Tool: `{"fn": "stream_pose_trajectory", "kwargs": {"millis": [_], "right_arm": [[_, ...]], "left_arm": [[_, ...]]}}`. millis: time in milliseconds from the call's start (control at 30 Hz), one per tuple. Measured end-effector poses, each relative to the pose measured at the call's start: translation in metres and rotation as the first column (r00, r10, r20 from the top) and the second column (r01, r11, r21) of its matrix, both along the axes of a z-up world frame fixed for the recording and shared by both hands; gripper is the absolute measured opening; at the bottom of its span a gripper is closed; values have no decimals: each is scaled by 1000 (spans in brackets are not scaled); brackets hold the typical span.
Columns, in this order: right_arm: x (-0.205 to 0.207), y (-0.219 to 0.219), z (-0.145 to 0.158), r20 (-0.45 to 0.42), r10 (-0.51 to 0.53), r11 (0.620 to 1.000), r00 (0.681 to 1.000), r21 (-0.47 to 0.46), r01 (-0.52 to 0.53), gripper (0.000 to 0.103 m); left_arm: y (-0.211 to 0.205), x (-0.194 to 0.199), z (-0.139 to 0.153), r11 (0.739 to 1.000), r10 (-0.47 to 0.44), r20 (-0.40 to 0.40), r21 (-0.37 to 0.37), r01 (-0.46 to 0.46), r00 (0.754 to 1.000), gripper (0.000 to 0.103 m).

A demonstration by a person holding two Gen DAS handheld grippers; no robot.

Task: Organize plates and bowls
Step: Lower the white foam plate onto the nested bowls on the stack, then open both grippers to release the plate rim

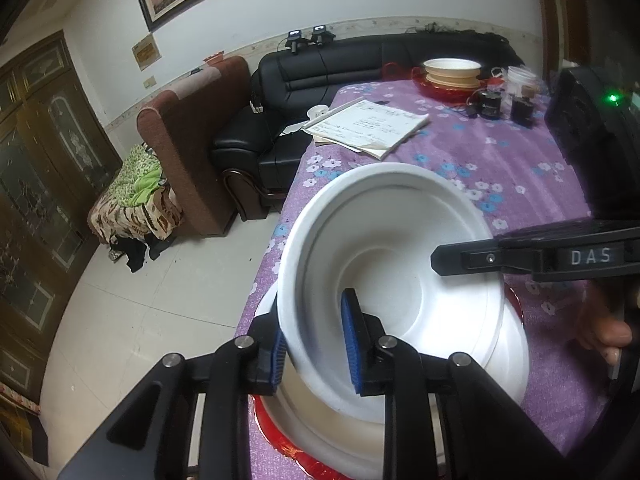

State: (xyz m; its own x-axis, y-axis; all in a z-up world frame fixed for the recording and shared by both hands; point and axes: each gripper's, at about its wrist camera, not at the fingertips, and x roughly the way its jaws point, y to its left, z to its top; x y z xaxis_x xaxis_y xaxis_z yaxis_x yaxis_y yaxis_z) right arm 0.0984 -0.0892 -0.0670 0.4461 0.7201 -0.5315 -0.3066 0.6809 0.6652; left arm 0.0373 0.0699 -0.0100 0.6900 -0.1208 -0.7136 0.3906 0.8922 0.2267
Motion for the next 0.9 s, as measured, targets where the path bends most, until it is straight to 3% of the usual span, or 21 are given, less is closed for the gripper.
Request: {"fn": "stream_pose_trajectory", "kwargs": {"millis": [433,700,900], "right_arm": [[-6,1,3,41,2,998,999,-59,0,13],[-7,4,4,39,4,998,999,-62,-2,15],[-7,5,4,31,9,997,999,-77,-6,15]], "left_arm": [[-1,-1,1,1000,-9,-4,18,9,1000,33],[-1,-1,1,1000,-8,-7,20,9,1000,33],[-4,-6,1,999,-20,-11,41,21,1000,42]]}}
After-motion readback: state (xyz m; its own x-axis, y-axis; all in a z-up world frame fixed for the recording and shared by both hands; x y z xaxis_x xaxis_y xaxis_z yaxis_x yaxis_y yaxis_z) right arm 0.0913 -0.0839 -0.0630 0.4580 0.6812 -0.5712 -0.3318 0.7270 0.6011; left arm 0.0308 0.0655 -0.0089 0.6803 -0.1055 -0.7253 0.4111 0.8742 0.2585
